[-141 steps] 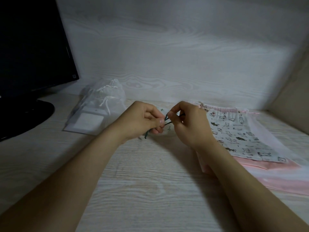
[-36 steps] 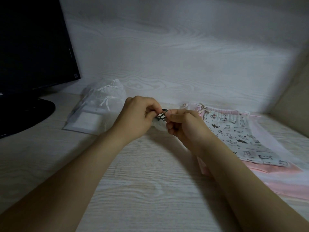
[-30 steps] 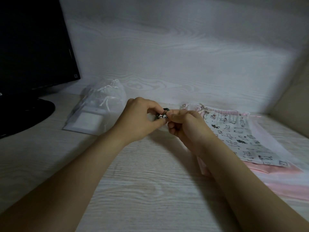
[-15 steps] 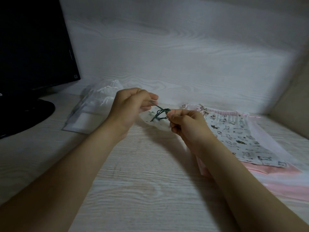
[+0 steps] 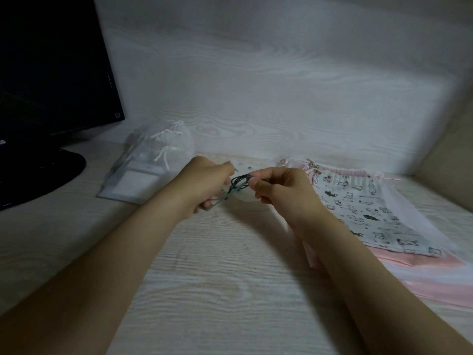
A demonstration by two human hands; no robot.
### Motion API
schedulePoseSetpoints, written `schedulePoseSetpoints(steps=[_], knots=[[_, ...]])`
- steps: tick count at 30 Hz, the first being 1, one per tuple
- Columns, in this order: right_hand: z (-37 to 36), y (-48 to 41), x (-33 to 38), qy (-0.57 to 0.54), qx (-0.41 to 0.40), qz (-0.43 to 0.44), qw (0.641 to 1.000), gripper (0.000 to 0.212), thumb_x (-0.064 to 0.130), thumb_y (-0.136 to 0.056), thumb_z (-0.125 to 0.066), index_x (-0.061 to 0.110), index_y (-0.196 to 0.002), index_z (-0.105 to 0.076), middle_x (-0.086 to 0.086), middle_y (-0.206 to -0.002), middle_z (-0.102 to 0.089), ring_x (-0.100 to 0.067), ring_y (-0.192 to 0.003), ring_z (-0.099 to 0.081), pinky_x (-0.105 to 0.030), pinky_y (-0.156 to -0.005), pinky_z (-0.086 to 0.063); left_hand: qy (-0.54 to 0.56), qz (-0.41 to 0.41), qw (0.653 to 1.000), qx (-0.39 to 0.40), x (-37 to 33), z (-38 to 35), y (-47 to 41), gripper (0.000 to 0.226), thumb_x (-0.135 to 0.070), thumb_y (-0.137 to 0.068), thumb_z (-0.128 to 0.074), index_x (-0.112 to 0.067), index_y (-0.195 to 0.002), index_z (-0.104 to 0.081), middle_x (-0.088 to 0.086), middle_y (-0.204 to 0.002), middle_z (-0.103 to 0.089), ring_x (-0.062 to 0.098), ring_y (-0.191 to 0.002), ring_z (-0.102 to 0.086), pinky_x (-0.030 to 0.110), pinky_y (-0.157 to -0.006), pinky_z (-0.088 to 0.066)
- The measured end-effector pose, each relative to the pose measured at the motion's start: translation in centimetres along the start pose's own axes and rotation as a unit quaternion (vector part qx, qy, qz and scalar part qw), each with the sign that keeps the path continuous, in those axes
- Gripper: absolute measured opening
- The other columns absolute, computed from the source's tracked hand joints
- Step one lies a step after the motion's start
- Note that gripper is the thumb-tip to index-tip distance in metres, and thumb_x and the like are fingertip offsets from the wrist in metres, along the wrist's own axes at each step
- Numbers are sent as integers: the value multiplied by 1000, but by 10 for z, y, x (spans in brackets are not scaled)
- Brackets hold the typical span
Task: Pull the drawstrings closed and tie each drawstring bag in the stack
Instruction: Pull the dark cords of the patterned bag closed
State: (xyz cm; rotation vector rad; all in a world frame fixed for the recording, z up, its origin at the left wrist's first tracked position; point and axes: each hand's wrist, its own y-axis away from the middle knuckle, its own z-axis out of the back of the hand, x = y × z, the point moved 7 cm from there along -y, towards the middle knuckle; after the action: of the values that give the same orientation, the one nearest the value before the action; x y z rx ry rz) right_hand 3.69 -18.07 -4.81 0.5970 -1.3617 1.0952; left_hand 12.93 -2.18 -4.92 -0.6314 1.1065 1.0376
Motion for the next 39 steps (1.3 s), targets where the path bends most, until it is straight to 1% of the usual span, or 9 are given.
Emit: schedulePoseSetpoints(steps=[5, 9, 13, 16, 18, 23, 30, 34, 39], knots=[[0, 0, -1, -1, 1, -4, 1000, 7, 2, -93, -73, 0, -97, -78, -6, -68, -66, -14, -65, -58, -27, -64, -49, -140, -73, 987, -2, -9, 0, 4, 34, -47, -84, -68, -17, -74, -53, -1, -56, -45, 17, -42, -38, 19, -42, -29], [1, 0, -1, 4, -8, -10, 1000, 6, 2, -93, -73, 5, -93, -79, -4, -67, -67, -14, -65, -60, -25, -63, -51, -185, -109, 977, 2, -9, -4, 4, 37, -39, -84, -74, -3, -78, -72, 6, -55, -59, 8, -39, -42, 18, -38, -32], [4, 0, -3, 5, -14, -18, 1000, 8, 4, -93, -74, 11, -89, -77, 1, -64, -67, -14, -66, -61, -23, -62, -52, -181, -113, 977, 10, -9, -3, 2, 26, -25, -92, -65, -7, -81, -80, -6, -67, -76, 9, -66, -70, 20, -58, -50], [4, -1, -3, 9, -16, -16, 1000, 9, 5, -93, -74, 11, -88, -78, 2, -65, -68, -13, -66, -61, -23, -62, -52, -146, -96, 984, 27, -10, -5, 4, 41, -30, -100, -52, 2, -90, -75, -12, -54, -67, 0, -34, -45, 17, -37, -32], [5, 0, -3, 7, -17, -17, 1000, 5, 5, -92, -75, 7, -92, -79, -1, -66, -69, -13, -66, -61, -23, -63, -52, -114, -86, 989, 35, -12, -6, 5, 45, -33, -104, -42, -1, -89, -70, -4, -67, -75, 3, -31, -35, 17, -36, -25], [5, 5, 4, -9, -8, 1, 1000, 14, 3, -86, -82, 1, -99, -80, -23, -82, -73, -23, -71, -65, -23, -65, -56, -146, -91, 984, -46, -12, 7, 0, 34, -32, -102, -39, -12, -74, -39, 5, -69, -41, 23, -62, -37, 33, -57, -29], [17, 0, -1, 24, -58, -4, 998, 5, 3, -88, -80, 5, -93, -80, -11, -73, -74, -16, -66, -67, -23, -63, -56, -278, -108, 941, -159, -2, 25, -6, 40, -35, -98, -47, -12, -65, -43, 6, -66, -53, 25, -60, -51, 31, -54, -31], [29, -6, -1, 159, -110, 31, 981, 12, 4, -91, -75, 15, -89, -81, 4, -73, -74, 0, -58, -63, -16, -57, -48, -331, -118, 918, -182, -2, 29, -6, 11, -22, -97, -54, -13, -97, -60, 8, -99, -68, 31, -87, -63, 38, -68, -49], [28, -5, 10, 305, -124, 96, 939, 17, 3, -92, -71, 13, -101, -81, 3, -92, -77, -4, -77, -65, -5, -66, -43, -337, -131, 909, -207, -8, 32, 2, 28, -3, -90, -59, -21, -111, -65, 7, -114, -68, 35, -106, -63, 44, -84, -54]])
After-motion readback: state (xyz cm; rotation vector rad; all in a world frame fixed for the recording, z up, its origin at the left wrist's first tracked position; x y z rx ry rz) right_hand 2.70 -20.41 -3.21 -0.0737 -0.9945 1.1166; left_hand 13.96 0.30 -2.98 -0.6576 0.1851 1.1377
